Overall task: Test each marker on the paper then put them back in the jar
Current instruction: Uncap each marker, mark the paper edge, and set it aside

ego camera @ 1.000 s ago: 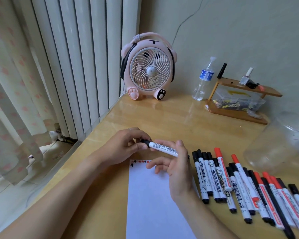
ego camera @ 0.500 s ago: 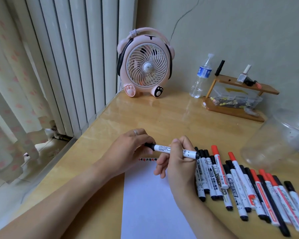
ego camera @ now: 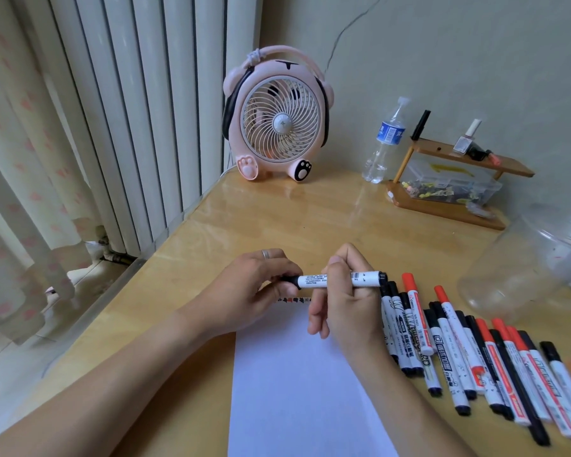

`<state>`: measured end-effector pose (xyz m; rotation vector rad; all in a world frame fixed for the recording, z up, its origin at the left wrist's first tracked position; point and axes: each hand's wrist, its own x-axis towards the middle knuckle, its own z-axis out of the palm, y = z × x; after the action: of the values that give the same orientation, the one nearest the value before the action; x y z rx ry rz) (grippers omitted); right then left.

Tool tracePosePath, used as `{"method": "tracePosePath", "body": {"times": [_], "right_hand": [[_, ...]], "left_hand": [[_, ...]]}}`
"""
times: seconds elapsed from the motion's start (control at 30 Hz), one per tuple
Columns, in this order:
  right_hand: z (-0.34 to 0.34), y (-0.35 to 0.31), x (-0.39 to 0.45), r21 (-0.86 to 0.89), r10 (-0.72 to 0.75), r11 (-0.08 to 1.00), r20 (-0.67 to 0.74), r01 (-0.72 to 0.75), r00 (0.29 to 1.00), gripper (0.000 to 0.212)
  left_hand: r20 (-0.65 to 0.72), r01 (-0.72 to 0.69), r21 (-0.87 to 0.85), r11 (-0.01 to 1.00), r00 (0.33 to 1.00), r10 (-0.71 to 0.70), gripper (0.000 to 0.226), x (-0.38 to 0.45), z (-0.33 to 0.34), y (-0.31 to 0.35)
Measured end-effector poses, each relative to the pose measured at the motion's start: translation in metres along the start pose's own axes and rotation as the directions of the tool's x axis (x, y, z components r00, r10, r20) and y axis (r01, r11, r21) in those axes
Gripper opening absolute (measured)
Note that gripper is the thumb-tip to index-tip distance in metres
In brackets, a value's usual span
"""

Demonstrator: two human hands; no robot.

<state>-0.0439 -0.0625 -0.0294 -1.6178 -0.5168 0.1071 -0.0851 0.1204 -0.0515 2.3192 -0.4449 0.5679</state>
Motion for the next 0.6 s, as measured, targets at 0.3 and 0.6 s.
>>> {"method": "tracePosePath", "body": {"times": [0.3,0.6], "right_hand": [[-0.060,0.007,0.020,-0.744,-0.118,0.625,0.210,0.237,0.971,0.026],[-0.066,0.046,-0.017,-0.926,-0.273,0.274,0.183,0.259,0.944,0.050]], "left_hand": [[0.095,0.006,0.240,0.971,0.995,-0.030,0.036,-0.015,0.015,0.017],[0.382,0.053,0.380,0.923,0.900,-0.209,0.071,-0.012,0.033,0.001]]}}
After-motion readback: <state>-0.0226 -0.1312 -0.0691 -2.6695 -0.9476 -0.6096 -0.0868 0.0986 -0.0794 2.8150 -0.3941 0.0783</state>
